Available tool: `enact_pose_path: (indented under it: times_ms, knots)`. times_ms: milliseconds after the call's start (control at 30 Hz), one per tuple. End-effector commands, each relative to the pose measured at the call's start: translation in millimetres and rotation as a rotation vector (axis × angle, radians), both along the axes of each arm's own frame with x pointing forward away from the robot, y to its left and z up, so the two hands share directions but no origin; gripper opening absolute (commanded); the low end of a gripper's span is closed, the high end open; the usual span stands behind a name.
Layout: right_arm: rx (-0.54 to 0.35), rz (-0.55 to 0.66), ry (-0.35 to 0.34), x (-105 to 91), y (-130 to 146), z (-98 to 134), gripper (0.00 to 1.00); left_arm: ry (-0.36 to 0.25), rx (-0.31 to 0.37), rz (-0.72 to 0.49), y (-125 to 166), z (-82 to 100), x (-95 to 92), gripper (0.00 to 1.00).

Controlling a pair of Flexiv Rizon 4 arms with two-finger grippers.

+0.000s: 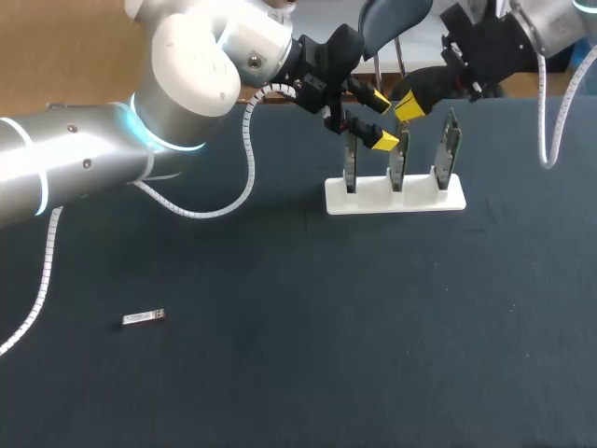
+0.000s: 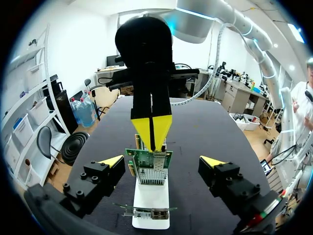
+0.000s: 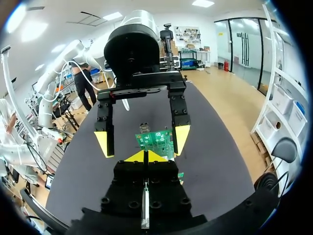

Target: Pick up the optical module with the left hand, and insert it into the network port with the right hand.

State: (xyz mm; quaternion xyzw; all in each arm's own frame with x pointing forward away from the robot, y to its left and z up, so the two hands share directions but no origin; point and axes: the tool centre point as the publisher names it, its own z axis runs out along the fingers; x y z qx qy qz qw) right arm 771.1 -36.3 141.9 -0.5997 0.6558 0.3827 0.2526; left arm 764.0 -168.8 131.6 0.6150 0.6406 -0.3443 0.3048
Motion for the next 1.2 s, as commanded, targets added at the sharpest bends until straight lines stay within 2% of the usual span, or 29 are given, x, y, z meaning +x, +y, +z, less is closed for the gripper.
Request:
enact_pose_path:
  times_ms: [33,467,833,1000,1200]
  knots:
    - [0.003,0.006,0.011,3.6,-1,-7,0.00,0.004,0.005,-0.003,-1,0.5,2.5,1.00]
    - [0.022,0.002,0.024,-1.0,1,-10,0.00,0.004,0.005,-0.003,-1,0.5,2.5,1.00]
    - [0.120,0.009,-0.069,3.0,-10,36,0.00,0.004,0.005,-0.003,-1,0.5,2.5,1.00]
    - [0.155,0.011,-0.096,5.0,-29,50,0.00,0.004,0.005,-0.003,-1,0.5,2.5,1.00]
    - [0.138,0.004,-0.103,3.7,-62,49,0.00,0.004,0.005,-0.003,-1,0.5,2.5,1.00]
